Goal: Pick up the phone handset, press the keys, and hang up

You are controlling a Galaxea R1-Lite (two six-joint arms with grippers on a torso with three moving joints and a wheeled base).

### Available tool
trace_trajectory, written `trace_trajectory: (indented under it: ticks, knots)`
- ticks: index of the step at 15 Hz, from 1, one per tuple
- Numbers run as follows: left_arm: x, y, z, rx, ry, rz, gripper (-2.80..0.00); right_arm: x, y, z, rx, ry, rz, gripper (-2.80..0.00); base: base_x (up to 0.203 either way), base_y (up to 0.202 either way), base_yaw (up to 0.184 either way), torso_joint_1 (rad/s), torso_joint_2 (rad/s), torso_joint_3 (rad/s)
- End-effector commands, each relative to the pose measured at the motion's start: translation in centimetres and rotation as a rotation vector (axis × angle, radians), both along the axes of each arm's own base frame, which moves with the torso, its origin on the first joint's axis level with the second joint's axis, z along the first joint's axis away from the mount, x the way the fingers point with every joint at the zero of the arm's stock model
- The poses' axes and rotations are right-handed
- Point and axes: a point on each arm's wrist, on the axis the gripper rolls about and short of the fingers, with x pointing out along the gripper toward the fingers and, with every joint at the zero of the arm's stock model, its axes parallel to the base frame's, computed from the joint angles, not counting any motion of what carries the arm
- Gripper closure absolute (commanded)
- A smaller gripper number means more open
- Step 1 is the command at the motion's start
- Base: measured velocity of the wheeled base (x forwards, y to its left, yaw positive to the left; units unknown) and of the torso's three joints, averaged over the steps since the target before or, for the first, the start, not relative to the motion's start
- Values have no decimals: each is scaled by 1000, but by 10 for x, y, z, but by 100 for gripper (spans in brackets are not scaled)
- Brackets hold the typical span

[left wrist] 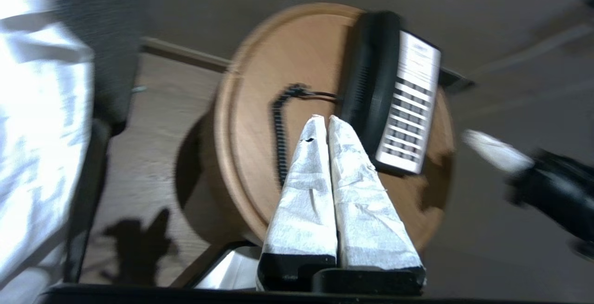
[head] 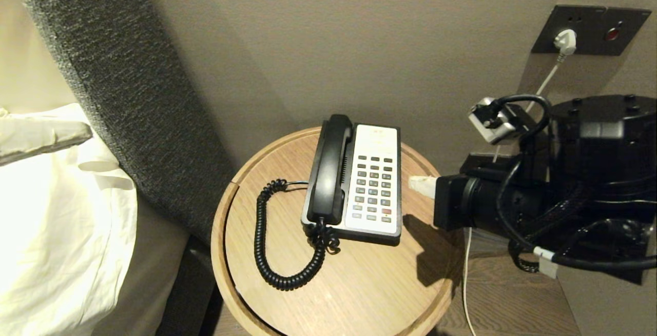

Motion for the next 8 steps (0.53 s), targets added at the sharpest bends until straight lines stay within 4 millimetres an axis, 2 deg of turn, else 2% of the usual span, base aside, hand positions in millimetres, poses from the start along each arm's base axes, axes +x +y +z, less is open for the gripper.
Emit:
trace_trajectory:
  ticks: [1, 5, 7, 8]
  knots:
    - [-2, 12, -6, -6, 7, 86, 0, -8, -17, 19, 55, -56, -36, 0, 0, 0, 0, 0, 0, 0]
    - [-14, 40, -21, -20, 1, 336, 0, -22, -73, 43, 131, -157, -198, 0, 0, 0, 0, 0, 0, 0]
    - [-27, 54, -28, -31, -19, 489, 0, -41, -107, 49, 162, -221, -308, 0, 0, 0, 0, 0, 0, 0]
    - [-39, 60, -37, -33, -30, 546, 0, -56, -123, 49, 176, -255, -360, 0, 0, 0, 0, 0, 0, 0]
